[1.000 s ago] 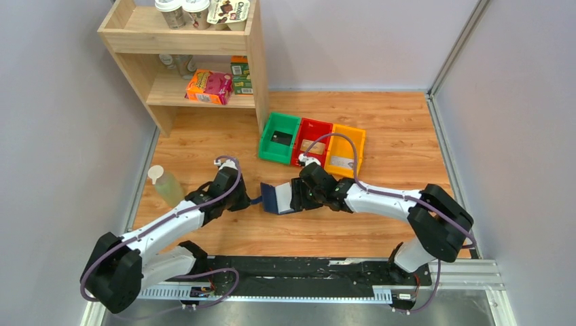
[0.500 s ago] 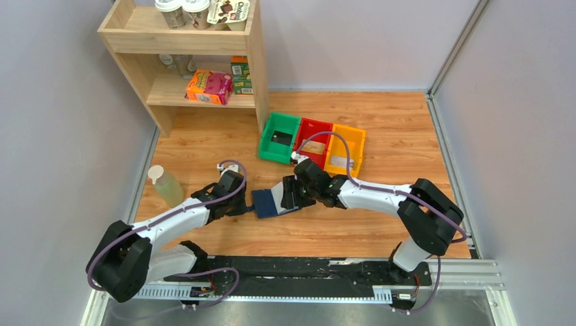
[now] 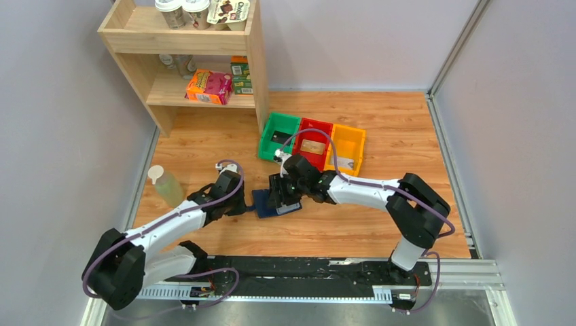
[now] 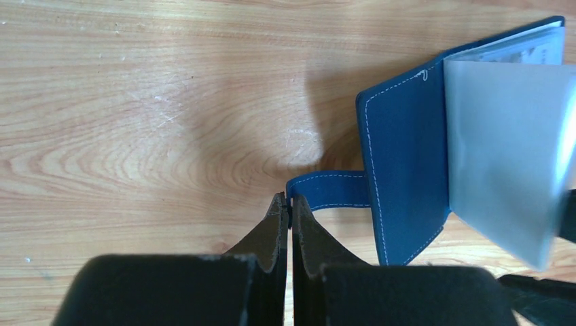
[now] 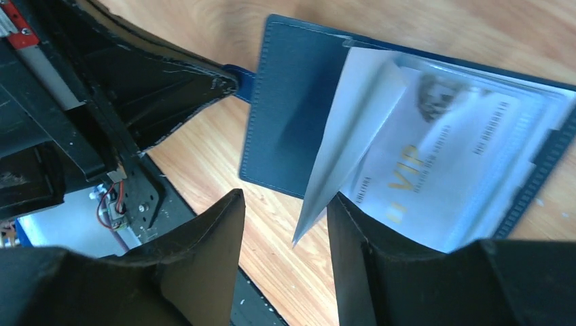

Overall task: Take the credit cards out of the card holder
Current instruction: Remove the credit card from the card holder.

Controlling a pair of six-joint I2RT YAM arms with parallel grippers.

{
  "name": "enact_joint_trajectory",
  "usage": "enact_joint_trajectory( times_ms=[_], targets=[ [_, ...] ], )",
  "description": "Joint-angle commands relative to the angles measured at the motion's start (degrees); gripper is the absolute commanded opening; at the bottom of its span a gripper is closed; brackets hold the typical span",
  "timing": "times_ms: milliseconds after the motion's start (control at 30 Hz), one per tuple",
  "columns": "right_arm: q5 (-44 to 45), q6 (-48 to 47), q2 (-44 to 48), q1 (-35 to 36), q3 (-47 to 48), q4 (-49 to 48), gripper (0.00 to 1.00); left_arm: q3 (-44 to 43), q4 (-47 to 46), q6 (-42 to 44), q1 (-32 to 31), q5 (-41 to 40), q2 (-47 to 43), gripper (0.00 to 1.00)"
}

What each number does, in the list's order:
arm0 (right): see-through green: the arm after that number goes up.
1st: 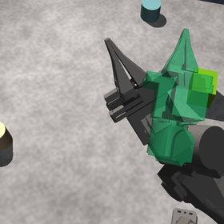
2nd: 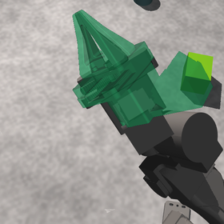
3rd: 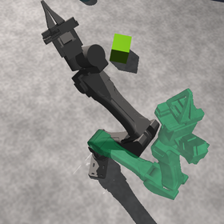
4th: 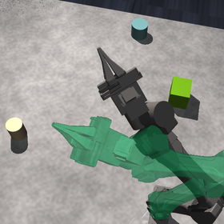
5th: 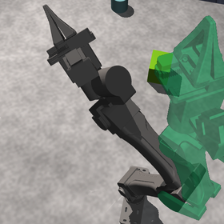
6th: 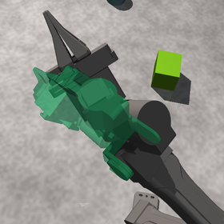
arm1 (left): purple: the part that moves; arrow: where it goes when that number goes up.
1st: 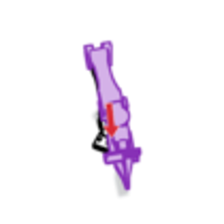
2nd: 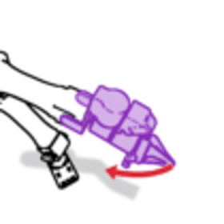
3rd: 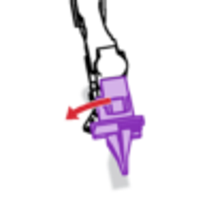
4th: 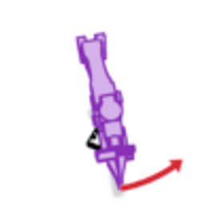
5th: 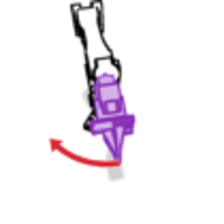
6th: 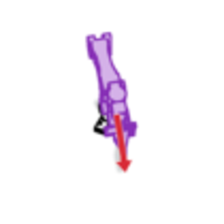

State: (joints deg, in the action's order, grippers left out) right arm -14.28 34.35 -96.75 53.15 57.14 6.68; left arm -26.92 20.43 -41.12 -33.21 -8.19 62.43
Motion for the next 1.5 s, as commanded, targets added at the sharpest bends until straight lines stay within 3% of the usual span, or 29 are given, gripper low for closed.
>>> enact_joint_trajectory(
  times_ms=[0, 200, 500, 800, 1033, 1167, 1467],
  targets=[
    [-5.22, -2.27, -2.65, 1.70, 4.55, -2.90, 0.50, -1.47, 1.72, -0.36, 0.25, 0.71, -3.63, 0.01],
    [-9.88, -3.50, -9.41, 2.58, 9.03, -0.97, 0.52, -0.51, 2.16, -2.12, 0.34, 0.28, -8.46, 0.04],
    [-9.01, -3.06, -12.32, 2.49, 9.13, -1.40, 0.55, -2.17, 8.49, -3.96, 0.96, -3.42, -18.30, 0.15],
    [-7.52, -2.01, -13.64, 2.31, 8.51, -2.46, 0.49, -9.11, 7.60, -3.26, 0.96, -0.77, -15.15, 0.17],
    [-7.34, -2.27, -14.34, 2.31, 9.39, -1.84, 0.52, -10.09, 16.14, -3.70, 1.04, -5.62, -20.06, 0.34],
    [-7.78, -2.44, -13.55, 2.40, 8.95, -2.46, 0.54, -9.03, 10.52, -4.14, 1.04, -0.35, -20.78, 0.34],
    [-9.89, -1.13, -14.52, 2.31, 8.25, -6.15, 0.59, -9.03, -2.40, -6.34, 1.13, 7.66, -10.07, 0.26]
  ],
)
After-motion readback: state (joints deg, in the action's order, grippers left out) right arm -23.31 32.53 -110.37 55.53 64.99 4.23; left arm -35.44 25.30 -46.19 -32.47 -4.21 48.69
